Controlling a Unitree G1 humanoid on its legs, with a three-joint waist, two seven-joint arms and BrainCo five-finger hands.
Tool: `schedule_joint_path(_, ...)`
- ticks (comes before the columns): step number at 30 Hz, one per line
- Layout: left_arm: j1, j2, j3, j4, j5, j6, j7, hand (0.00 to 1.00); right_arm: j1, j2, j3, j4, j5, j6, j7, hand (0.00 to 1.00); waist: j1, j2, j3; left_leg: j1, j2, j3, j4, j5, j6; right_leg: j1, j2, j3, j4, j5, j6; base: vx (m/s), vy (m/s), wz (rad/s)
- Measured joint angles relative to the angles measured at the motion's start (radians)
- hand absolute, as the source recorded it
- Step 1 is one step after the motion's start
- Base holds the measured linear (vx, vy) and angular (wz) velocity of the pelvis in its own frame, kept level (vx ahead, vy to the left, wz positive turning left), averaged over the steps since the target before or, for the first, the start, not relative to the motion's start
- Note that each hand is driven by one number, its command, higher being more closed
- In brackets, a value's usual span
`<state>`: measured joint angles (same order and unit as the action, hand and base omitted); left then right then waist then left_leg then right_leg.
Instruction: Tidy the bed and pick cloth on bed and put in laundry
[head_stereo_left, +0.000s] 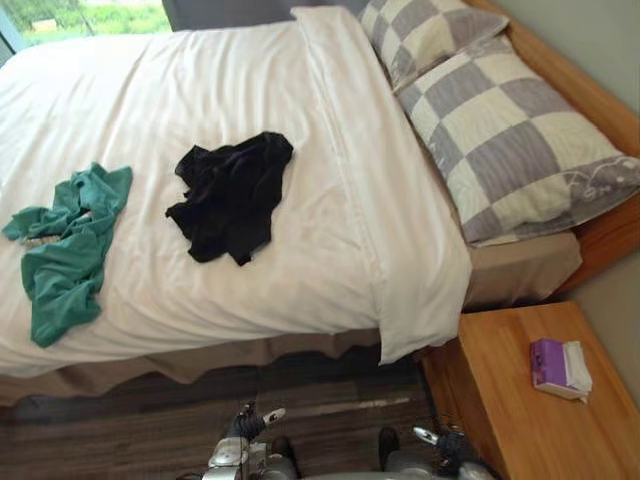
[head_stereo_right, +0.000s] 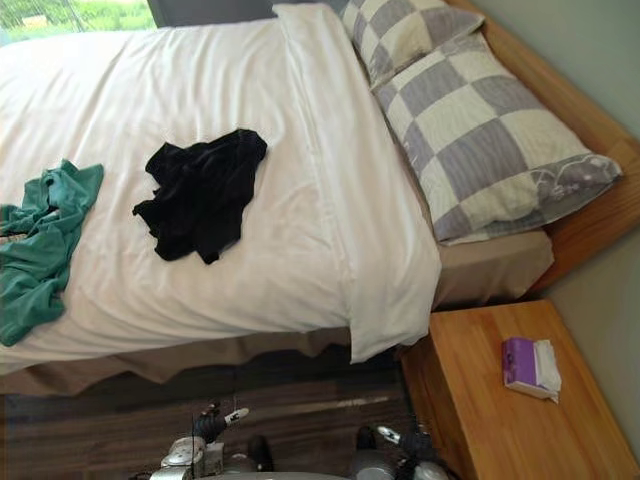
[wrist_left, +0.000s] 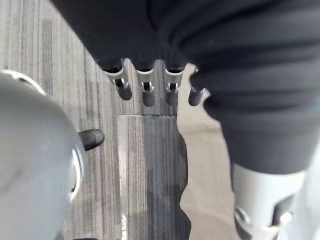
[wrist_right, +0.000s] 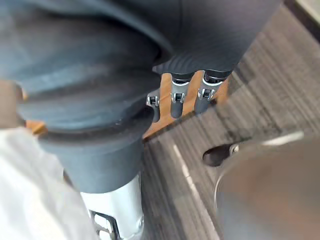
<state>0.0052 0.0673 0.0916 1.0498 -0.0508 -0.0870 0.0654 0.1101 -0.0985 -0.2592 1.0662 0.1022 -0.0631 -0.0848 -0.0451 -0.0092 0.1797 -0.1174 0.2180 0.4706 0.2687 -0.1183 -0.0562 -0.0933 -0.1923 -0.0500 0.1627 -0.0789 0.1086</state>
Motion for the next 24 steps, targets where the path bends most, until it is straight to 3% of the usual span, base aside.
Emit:
schedule_joint_path(2, 0.005, -0.004, 0.0, -0.001, 0.0, -0.001, 0.0, 0.0, 0.027, -0.013, -0.002, 0.003, 0.0, 0.004, 0.001, 0.0, -0.002, 0.003, 0.0, -0.05, 0.071, -0.037, 0.113, -0.003, 0.005, 0.0, -0.041, -0.01, 0.017, -0.017, 0.023, 0.03, 0.066, 0.43)
schedule_joint_path(5, 0.026, -0.011, 0.0, -0.025, -0.01, -0.01, 0.003, 0.0, 0.044, -0.038, -0.015, 0.01, 0.006, 0.002, 0.002, 0.0, 0.003, 0.052, -0.011, -0.099, 0.177, -0.159, 0.1, 0.017, -0.029, 0.003, -0.068, -0.027, 0.013, -0.017, 0.102, 0.07, 0.294, 0.19)
schedule_joint_path(6, 0.026, -0.005, -0.003, -0.021, -0.01, -0.008, 0.002, 0.0, 0.04, -0.026, -0.027, 0.013, 0.007, 0.003, 0.002, 0.0, 0.003, 0.036, -0.01, -0.112, 0.16, -0.182, 0.116, -0.005, -0.145, 0.014, -0.104, -0.036, 0.003, 0.0, 0.141, 0.18, 0.583, 0.29)
schedule_joint_path(7, 0.019, 0.013, -0.003, -0.03, -0.01, -0.01, 0.002, 0.0, 0.042, -0.001, -0.048, 0.011, 0.008, 0.002, 0.002, 0.0, 0.003, 0.009, -0.017, -0.126, 0.127, -0.177, 0.157, -0.018, -0.125, 0.027, -0.145, -0.05, -0.015, 0.02, 0.149, 0.17, 0.582, 0.3)
schedule_joint_path(8, 0.012, 0.025, -0.012, -0.04, -0.013, -0.012, 0.004, 0.0, 0.044, 0.014, -0.093, 0.014, 0.009, -0.002, 0.003, 0.0, 0.008, -0.001, -0.019, -0.175, 0.114, -0.177, 0.24, -0.092, -0.099, 0.018, -0.168, -0.066, -0.027, 0.088, 0.147, 0.13, 0.555, 0.02)
schedule_joint_path(9, 0.016, 0.034, -0.012, -0.035, -0.014, -0.009, 0.005, 0.0, 0.035, 0.02, -0.103, 0.008, 0.015, -0.003, 0.001, 0.0, 0.017, -0.002, -0.02, -0.186, 0.112, -0.156, 0.272, -0.13, -0.077, -0.014, -0.181, -0.103, -0.01, 0.162, 0.056, 0.07, 0.445, -0.26)
schedule_joint_path(11, 0.024, 0.041, -0.015, -0.029, -0.016, -0.006, 0.007, 0.0, 0.016, 0.01, -0.077, 0.006, 0.019, -0.002, -0.001, 0.0, 0.032, 0.008, -0.016, -0.153, 0.103, -0.099, 0.233, -0.121, -0.048, -0.064, -0.179, -0.253, 0.029, 0.232, -0.09, 0.1, 0.433, -0.62)
schedule_joint_path(12, 0.025, 0.049, -0.031, -0.028, -0.015, -0.005, 0.007, 0.0, 0.016, 0.012, -0.05, 0.01, 0.02, 0.002, -0.001, 0.0, 0.032, 0.01, -0.015, -0.106, 0.089, -0.091, 0.169, -0.109, -0.027, -0.062, -0.112, -0.275, 0.048, 0.167, -0.005, 0.13, 0.382, -0.5)
schedule_joint_path(13, 0.023, 0.054, -0.047, -0.028, -0.013, -0.005, 0.005, 0.0, 0.013, 0.017, -0.034, 0.009, 0.02, 0.002, 0.0, 0.0, 0.032, 0.01, -0.015, -0.08, 0.08, -0.083, 0.127, -0.098, -0.014, -0.058, -0.067, -0.271, 0.05, 0.135, 0.019, 0.13, 0.318, -0.14)
schedule_joint_path(15, 0.01, 0.053, -0.07, -0.028, 0.005, -0.006, 0.001, 0.0, 0.006, 0.03, -0.009, 0.0, 0.023, -0.001, 0.004, 0.0, 0.023, 0.009, -0.015, -0.007, 0.019, -0.073, -0.012, -0.038, 0.016, -0.042, 0.049, -0.244, 0.048, 0.05, 0.023, 0.13, 0.239, 0.3)
schedule_joint_path(17, 0.003, 0.044, -0.089, -0.026, 0.025, -0.003, 0.0, 0.0, 0.007, 0.035, 0.013, -0.031, 0.023, -0.006, 0.001, 0.0, 0.005, 0.007, -0.014, 0.04, -0.053, -0.076, -0.092, -0.011, 0.031, -0.01, 0.137, -0.219, -0.003, 0.003, -0.01, 0.11, 0.134, 0.48)
schedule_joint_path(18, -0.004, 0.037, -0.087, -0.017, 0.031, 0.0, 0.001, 0.0, 0.005, 0.037, 0.036, -0.051, 0.023, -0.012, 0.003, 0.0, 0.006, -0.006, -0.008, 0.056, -0.089, -0.071, -0.104, -0.011, 0.031, 0.031, 0.134, -0.211, -0.055, -0.007, -0.065, 0.07, 0.124, 0.27)
schedule_joint_path(19, -0.007, 0.027, -0.089, -0.014, 0.049, 0.004, -0.002, 0.0, 0.006, 0.023, 0.049, -0.081, 0.023, -0.027, 0.009, 0.0, 0.005, 0.022, 0.005, 0.077, -0.106, -0.067, -0.142, 0.007, 0.026, 0.039, 0.122, -0.198, -0.06, -0.003, -0.073, 0.07, 0.118, 0.16)
schedule_joint_path(22, -0.007, 0.015, -0.088, -0.015, 0.067, 0.005, 0.001, 0.0, -0.005, 0.013, 0.065, -0.086, 0.023, -0.039, 0.02, 0.0, 0.009, 0.035, 0.019, 0.102, -0.119, -0.048, -0.176, 0.031, 0.02, 0.038, 0.114, -0.193, -0.057, -0.005, -0.077, 0.04, 0.039, 0.03)
schedule_joint_path(24, -0.046, -0.001, -0.089, -0.026, 0.06, 0.002, 0.002, 0.0, -0.052, -0.003, 0.092, -0.068, 0.014, -0.041, 0.017, 0.0, 0.007, 0.034, 0.074, -0.011, -0.084, -0.031, 0.071, 0.002, -0.006, 0.022, 0.082, -0.197, -0.01, -0.028, -0.078, -0.04, 0.0, 0.15)
